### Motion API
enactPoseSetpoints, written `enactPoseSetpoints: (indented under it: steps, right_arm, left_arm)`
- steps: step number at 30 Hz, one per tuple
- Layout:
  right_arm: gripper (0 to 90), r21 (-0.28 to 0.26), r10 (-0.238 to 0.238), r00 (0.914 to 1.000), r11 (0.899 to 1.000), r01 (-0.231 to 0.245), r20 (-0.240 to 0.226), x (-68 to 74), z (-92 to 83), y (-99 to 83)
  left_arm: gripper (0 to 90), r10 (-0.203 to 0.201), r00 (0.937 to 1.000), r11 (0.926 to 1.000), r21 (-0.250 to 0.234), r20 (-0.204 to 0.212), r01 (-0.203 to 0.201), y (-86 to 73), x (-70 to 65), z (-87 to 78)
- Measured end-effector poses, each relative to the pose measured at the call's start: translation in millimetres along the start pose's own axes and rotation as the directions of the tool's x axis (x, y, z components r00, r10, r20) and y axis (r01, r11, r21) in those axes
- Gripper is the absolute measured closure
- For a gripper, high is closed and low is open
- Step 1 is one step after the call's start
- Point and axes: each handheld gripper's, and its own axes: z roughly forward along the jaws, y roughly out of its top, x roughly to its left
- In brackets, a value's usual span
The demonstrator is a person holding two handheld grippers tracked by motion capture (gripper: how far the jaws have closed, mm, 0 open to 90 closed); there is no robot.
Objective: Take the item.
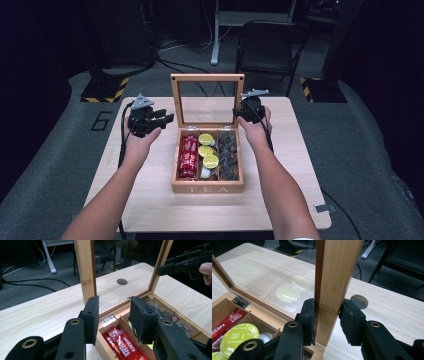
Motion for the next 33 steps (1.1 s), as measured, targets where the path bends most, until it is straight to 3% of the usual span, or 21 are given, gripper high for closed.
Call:
enactPoseSetpoints:
  steps: [14, 17, 22, 33]
  right_arm:
    - [57.8, 0.013, 0.011, 0.9999, 1.0, -0.011, 0.002, -1.3, -0.3, 2.3]
    - [57.2, 0.007, 0.022, 0.9996, 1.0, -0.022, -0.016, -1.1, -0.7, 2.3]
    - [57.0, -0.005, -0.007, 0.9999, 1.0, 0.007, -0.016, 3.3, -2.1, 3.5]
    - [52.8, -0.007, -0.022, 0.9995, 1.0, 0.021, -0.023, 4.0, -7.7, 2.5]
  left_arm:
    - [57.6, -0.016, 0.9997, 0.9999, 0.005, -0.018, 0.016, -5.0, 3.8, -1.9]
    - [56.9, -0.017, 0.9996, 0.9998, 0.011, -0.024, 0.017, -5.7, 4.4, -1.8]
    - [56.0, -0.019, 0.9995, 0.9997, 0.016, -0.024, 0.02, -5.7, 4.6, -1.7]
    - [48.4, -0.038, 0.9981, 0.9992, 0.014, -0.049, 0.038, -9.1, 5.1, -0.4]
